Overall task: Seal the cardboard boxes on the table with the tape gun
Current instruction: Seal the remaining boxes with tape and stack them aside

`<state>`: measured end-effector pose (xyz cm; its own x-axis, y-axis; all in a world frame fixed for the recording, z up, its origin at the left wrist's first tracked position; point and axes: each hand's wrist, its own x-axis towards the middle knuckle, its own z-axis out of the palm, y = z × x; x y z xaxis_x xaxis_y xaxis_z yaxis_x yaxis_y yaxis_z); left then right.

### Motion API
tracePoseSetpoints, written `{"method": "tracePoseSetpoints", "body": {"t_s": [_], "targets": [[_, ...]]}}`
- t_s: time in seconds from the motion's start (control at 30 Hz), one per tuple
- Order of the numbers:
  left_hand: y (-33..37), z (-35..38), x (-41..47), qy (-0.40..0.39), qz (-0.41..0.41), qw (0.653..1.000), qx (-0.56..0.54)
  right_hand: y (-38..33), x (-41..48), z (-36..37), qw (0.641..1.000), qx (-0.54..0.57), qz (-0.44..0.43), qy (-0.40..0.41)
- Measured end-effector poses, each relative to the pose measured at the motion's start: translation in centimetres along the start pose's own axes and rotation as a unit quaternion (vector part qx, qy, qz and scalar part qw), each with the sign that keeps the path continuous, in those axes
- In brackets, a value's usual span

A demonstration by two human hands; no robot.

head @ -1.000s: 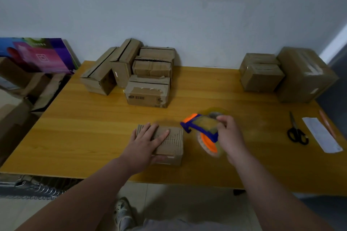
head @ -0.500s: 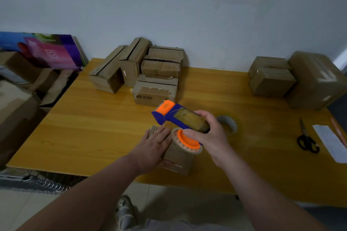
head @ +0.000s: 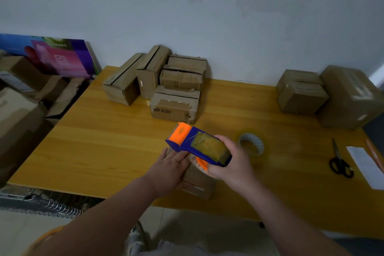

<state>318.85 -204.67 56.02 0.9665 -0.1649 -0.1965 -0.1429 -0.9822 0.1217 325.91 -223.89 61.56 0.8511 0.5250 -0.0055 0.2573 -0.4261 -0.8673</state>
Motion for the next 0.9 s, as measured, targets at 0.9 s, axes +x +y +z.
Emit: {"method": "tracePoseSetpoints", "body": {"t_s": [0.9], "targets": [[-0.3, -5.8, -1.1, 0.144, -0.372, 0.561, -0.725, -0.3, 0.0, -2.0, 0.982, -0.164, -0.061, -0.072]]}}
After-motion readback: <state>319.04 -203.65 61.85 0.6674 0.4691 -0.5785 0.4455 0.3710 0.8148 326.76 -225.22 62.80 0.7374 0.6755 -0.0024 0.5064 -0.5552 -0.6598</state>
